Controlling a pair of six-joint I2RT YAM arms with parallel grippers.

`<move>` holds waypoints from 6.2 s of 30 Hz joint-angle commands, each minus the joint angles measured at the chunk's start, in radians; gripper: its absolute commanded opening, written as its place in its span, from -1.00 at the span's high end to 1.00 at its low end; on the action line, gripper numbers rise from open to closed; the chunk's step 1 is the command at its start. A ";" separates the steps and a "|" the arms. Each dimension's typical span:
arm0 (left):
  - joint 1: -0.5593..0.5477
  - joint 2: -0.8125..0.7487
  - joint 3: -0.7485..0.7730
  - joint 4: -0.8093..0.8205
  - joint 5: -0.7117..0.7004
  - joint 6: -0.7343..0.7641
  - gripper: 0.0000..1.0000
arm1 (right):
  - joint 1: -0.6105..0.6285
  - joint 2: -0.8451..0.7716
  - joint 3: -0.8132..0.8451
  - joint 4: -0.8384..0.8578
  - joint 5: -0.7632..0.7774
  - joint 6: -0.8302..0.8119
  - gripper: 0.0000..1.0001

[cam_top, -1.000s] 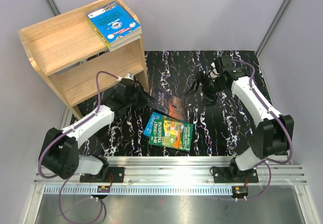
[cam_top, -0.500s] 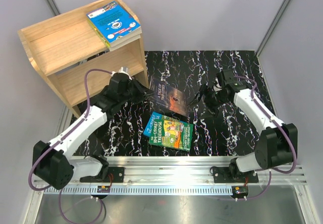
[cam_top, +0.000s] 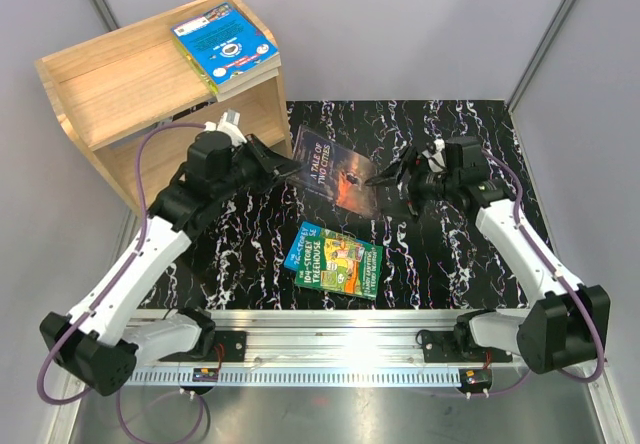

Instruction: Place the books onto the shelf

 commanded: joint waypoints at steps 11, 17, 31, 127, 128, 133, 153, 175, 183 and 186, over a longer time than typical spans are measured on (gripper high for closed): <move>0.004 -0.107 -0.049 0.419 0.186 -0.224 1.00 | -0.004 -0.038 -0.004 0.290 -0.100 0.179 -0.88; 0.006 -0.115 -0.111 0.569 0.203 -0.349 1.00 | -0.004 -0.048 -0.021 0.309 -0.112 0.192 -0.89; 0.012 -0.087 0.027 0.481 0.201 -0.279 1.00 | -0.004 -0.045 -0.024 0.143 -0.151 0.057 -0.89; -0.069 -0.471 0.729 -1.147 -0.060 0.385 -0.97 | 0.843 0.966 1.708 0.324 1.755 -0.060 0.90; -0.081 -0.477 0.728 -1.147 -0.073 0.377 -0.97 | 0.843 0.968 1.706 0.324 1.736 -0.057 0.78; -0.130 -0.481 0.712 -1.146 -0.150 0.345 -0.97 | 0.843 0.911 1.640 0.260 1.678 -0.008 -0.34; -0.132 -0.538 0.473 -0.971 -0.093 0.336 -0.98 | 0.842 0.354 0.965 0.340 1.600 -0.091 -1.00; -0.131 -0.567 0.475 -0.968 -0.129 0.330 -0.97 | 0.707 0.581 1.198 0.222 1.411 -0.002 0.95; -0.131 -0.579 0.479 -0.992 -0.164 0.330 -0.98 | 0.685 0.702 1.309 0.199 1.334 0.037 0.95; -0.132 -0.579 0.485 -1.000 -0.176 0.331 -0.97 | 0.682 0.722 1.327 0.200 1.311 0.049 0.95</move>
